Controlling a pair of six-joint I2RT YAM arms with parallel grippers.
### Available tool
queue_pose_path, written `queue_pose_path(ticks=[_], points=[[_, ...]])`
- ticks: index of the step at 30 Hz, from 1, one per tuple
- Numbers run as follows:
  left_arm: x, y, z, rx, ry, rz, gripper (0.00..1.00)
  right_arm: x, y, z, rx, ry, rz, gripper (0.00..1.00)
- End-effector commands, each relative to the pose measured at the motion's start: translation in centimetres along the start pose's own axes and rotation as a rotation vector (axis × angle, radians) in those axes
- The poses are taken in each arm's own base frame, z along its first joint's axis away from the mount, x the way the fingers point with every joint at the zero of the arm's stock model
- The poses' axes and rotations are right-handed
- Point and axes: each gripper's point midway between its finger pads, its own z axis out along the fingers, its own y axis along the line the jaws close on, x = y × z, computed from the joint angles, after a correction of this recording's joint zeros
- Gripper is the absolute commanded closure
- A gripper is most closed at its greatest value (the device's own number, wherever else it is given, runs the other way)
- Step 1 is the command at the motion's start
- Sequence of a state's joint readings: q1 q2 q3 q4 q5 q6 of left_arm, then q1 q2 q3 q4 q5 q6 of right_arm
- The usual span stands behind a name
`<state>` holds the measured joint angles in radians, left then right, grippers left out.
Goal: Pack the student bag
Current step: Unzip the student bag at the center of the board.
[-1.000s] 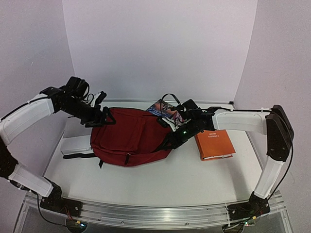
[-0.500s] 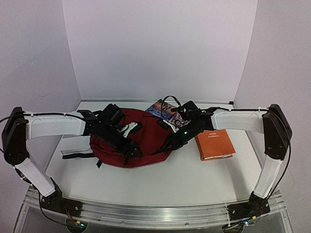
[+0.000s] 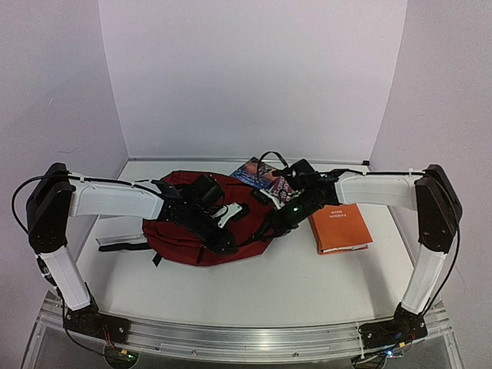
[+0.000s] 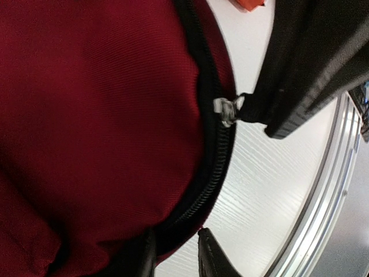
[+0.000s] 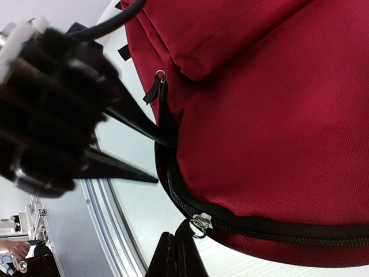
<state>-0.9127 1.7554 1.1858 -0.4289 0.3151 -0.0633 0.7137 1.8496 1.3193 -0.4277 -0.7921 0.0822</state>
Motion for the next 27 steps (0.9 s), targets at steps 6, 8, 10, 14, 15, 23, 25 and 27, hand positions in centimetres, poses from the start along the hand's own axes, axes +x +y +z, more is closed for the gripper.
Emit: queue_pose_path(ticks=[6,8,10,14,15,23,25,27], points=[[2.5,-0.2,-4.1,-0.055,0.044,-0.005,1.00,0.4,-4.0,-4.3,0.110,-0.030,-0.007,1.00],[3.8,0.0,-4.6,-0.069,0.076,-0.014,1.00,0.9,-5.6,-5.3,0.146,-0.027,0.006,1.00],[4.8,0.1,-5.3,-0.085,0.089,-0.019,1.00,1.2,-7.3,-6.6,0.181,-0.029,0.025,1.00],[5.6,0.6,-6.3,-0.125,0.093,-0.019,1.00,1.1,-9.3,-8.8,0.223,-0.041,0.035,1.00],[5.6,0.7,-6.5,-0.138,0.093,-0.017,1.00,0.9,-9.3,-9.3,0.227,-0.045,0.033,1.00],[-2.8,4.2,-11.8,-0.395,-0.066,0.049,1.00,-5.7,-3.8,-14.6,0.171,-0.226,-0.034,1.00],[-6.3,5.5,-14.7,-0.447,-0.150,0.043,1.00,-8.3,-2.7,-16.2,0.172,-0.283,-0.064,1.00],[-10.3,6.7,-18.3,-0.504,-0.257,0.047,1.00,-11.0,-1.4,-18.1,0.182,-0.346,-0.108,1.00]])
